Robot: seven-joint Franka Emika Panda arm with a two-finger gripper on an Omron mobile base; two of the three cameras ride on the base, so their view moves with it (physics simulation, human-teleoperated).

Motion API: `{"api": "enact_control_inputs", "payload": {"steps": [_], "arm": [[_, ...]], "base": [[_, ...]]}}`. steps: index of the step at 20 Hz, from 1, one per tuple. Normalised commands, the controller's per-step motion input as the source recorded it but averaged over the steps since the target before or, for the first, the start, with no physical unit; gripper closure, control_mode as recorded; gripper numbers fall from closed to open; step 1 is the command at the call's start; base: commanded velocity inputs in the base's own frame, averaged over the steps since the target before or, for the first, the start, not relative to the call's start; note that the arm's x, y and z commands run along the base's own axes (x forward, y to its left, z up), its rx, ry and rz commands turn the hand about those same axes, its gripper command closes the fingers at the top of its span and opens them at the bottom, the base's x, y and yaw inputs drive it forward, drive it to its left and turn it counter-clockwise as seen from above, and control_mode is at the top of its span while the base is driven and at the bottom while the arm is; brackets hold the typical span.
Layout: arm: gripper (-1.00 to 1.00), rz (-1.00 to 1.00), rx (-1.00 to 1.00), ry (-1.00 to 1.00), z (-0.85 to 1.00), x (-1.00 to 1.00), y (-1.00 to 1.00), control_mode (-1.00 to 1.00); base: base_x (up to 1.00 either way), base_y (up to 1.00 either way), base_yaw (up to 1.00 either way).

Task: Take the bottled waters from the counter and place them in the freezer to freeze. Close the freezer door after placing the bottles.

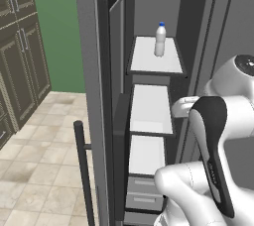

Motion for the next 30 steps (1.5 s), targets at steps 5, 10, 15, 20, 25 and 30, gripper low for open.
{"api": "enact_control_inputs", "payload": {"steps": [5, 10, 15, 20, 25, 30], "arm": [[-1.0, 0.0, 0.0, 0.0, -0.34, 0.0, 0.0, -1.0], [-1.0, 0.0, 0.0, 0.0, -0.33, 0.0, 0.0, -1.0], [-1.0, 0.0, 0.0, 0.0, -0.37, 0.0, 0.0, -1.0], [-1.0, 0.0, 0.0, 0.01, -0.37, 0.0, 0.0, -1.0], [-1.0, 0.0, 0.0, 0.05, -0.34, 0.0, 0.0, -1.0], [-1.0, 0.0, 0.0, 0.03, -0.37, 0.0, 0.0, -1.0]], "base": [[0.0, 0.0, 0.0], [0.0, 0.0, 0.0], [0.0, 0.0, 0.0], [0.0, 0.0, 0.0], [0.0, 0.0, 0.0], [0.0, 0.0, 0.0]]}}
